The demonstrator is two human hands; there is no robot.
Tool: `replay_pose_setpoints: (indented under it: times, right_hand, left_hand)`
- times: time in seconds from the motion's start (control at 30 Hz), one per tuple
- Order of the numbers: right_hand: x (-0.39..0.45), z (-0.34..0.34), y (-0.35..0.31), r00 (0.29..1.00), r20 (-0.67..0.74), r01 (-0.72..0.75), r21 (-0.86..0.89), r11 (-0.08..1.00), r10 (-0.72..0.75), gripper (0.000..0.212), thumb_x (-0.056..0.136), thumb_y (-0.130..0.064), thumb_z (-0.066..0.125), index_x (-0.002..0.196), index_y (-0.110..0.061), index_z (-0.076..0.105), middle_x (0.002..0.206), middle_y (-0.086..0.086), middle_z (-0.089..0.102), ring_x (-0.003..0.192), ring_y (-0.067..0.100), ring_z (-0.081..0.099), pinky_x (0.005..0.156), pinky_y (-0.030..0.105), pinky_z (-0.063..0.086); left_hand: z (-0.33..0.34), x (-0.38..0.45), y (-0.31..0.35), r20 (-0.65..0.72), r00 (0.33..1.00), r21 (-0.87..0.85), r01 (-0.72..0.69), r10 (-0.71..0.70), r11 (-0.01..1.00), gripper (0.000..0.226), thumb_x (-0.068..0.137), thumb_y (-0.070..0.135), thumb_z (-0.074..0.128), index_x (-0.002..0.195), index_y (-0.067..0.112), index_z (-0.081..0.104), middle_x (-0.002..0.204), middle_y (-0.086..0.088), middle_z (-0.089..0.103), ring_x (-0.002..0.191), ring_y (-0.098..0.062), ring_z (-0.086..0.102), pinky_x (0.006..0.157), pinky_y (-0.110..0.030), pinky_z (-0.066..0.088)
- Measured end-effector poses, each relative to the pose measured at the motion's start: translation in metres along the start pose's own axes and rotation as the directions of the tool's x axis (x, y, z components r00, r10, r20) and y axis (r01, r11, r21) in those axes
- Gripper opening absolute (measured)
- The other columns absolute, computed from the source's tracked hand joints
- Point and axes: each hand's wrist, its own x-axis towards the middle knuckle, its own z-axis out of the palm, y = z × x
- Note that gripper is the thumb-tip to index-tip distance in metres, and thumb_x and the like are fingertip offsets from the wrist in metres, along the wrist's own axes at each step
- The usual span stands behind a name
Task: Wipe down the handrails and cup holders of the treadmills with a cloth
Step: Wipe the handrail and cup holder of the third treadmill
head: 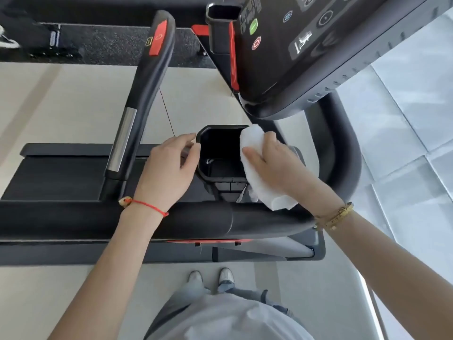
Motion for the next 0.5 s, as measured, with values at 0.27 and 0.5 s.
replay_pose_setpoints:
  times: [0.27, 0.5]
  right_hand:
    - [0.005, -0.007, 0.011, 0.981, 0.047, 0.187, -0.008, 0.982, -0.187, 0.047, 0.099, -0.037, 0.040, 0.134, -0.008, 0.032, 0.126, 0.010, 0.049, 0.091, 0.025, 0.054, 0.073, 0.034, 0.037]
    - [0.023, -0.009, -0.001, 0.934, 0.065, 0.350, -0.375, 0.858, -0.352, 0.051, 0.100, -0.031, 0.040, 0.144, -0.009, 0.026, 0.131, 0.013, 0.043, 0.092, 0.031, 0.057, 0.069, 0.033, 0.034]
  left_hand:
    - [-0.001, 0.001, -0.001, 0.031, 0.999, -0.033, -0.023, 0.024, 0.999, 0.036, 0.098, 0.029, 0.049, 0.132, 0.022, 0.059, 0.113, 0.006, 0.068, 0.097, -0.007, 0.065, 0.090, -0.035, 0.055]
    - [0.001, 0.000, -0.003, 0.031, 0.999, -0.049, -0.028, 0.029, 0.998, 0.034, 0.097, 0.026, 0.052, 0.130, 0.026, 0.059, 0.104, 0.010, 0.066, 0.092, -0.004, 0.064, 0.088, -0.031, 0.055]
